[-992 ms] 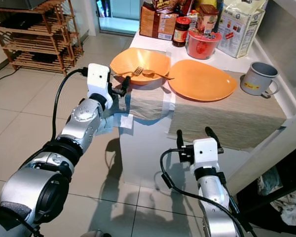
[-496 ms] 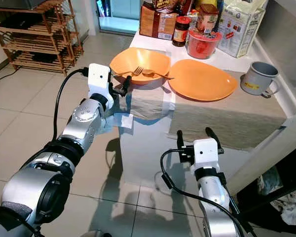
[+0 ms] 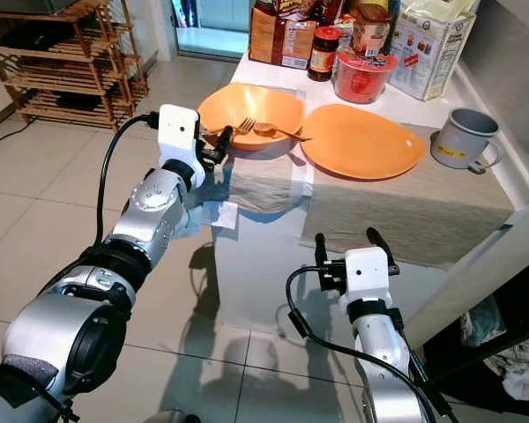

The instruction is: Setting the table

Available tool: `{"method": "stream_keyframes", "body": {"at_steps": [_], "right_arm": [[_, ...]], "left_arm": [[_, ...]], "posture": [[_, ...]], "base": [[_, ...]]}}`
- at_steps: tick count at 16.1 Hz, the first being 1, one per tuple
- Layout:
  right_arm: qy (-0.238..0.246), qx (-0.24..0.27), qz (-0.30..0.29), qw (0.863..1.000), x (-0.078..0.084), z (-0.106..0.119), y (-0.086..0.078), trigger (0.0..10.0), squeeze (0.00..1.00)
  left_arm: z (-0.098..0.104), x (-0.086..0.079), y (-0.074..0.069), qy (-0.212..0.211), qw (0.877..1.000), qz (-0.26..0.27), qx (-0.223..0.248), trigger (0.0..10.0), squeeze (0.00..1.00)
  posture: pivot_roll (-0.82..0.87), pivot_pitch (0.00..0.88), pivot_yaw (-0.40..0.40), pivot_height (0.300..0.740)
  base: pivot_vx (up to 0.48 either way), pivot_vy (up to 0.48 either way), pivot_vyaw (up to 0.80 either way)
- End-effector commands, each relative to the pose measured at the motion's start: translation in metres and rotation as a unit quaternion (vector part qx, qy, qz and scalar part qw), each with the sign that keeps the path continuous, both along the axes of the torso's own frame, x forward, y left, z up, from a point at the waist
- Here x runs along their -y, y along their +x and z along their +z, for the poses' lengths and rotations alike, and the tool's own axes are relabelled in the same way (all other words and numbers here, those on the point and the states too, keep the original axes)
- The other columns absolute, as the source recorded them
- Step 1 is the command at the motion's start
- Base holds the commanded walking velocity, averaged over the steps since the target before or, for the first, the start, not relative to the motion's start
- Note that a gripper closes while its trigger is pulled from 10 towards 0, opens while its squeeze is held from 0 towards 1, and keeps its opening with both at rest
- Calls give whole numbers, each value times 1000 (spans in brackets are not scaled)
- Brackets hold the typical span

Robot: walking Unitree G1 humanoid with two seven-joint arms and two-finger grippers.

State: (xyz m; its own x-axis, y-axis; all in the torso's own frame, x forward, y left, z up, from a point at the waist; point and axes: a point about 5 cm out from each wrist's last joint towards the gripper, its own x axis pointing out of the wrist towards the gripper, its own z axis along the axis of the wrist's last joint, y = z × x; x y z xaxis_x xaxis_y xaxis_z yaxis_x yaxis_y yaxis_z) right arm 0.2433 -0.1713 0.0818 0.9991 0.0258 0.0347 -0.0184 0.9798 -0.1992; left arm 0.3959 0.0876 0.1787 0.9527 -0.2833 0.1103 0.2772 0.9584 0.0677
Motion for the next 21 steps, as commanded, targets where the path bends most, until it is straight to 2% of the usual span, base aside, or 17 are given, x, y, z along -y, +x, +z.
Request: {"method": "stream_keyframes", "body": {"at_steps": [1, 21], "right_arm": [[-2, 0, 2, 1000, -1, 2, -1, 10000, 0], [-6, -7, 7, 1000, -2, -2, -3, 10000, 0]], "left_arm": [[4, 3, 1, -3, 1000, -2, 4, 0, 0], [10, 8, 1, -4, 1000, -14, 23, 0, 0]], "posture": [[-38, 27, -7, 740], [-36, 13, -8, 740]], "base": [[0, 0, 0], [0, 0, 0]]}}
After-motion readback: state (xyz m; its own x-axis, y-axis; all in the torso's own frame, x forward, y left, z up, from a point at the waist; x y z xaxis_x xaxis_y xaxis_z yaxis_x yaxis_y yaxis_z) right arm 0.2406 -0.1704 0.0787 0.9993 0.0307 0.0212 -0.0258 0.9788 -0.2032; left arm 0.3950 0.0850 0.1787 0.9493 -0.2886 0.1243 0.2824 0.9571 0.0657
